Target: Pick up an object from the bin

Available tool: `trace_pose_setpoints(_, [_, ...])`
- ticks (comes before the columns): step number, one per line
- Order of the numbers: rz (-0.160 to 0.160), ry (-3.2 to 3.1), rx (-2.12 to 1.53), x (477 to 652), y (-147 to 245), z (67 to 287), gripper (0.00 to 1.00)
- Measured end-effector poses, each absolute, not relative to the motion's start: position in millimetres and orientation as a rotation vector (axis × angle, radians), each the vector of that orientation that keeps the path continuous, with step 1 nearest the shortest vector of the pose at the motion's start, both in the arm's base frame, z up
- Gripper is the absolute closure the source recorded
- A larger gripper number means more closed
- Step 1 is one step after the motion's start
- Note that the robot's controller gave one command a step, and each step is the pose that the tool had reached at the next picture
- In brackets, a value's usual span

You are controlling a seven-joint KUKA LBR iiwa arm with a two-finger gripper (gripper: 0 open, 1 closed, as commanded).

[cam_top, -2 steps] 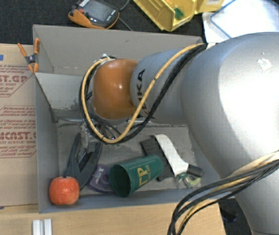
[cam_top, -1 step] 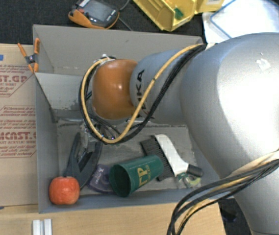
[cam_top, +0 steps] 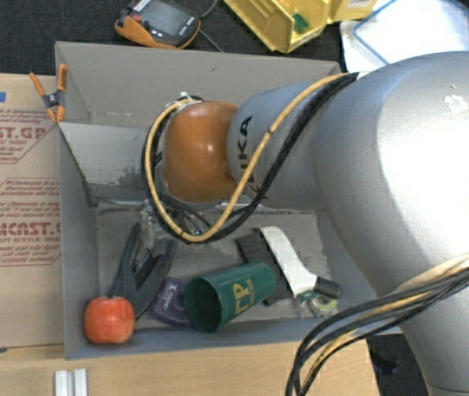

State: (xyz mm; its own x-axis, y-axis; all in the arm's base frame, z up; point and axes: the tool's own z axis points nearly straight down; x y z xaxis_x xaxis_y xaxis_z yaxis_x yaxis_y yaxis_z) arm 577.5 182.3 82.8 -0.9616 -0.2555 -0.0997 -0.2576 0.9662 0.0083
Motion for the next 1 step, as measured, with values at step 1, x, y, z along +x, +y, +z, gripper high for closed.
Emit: trace_pose_setpoints(1, [0.038, 3.011, -0.397, 585.5, 184.3, 75.2, 0.0])
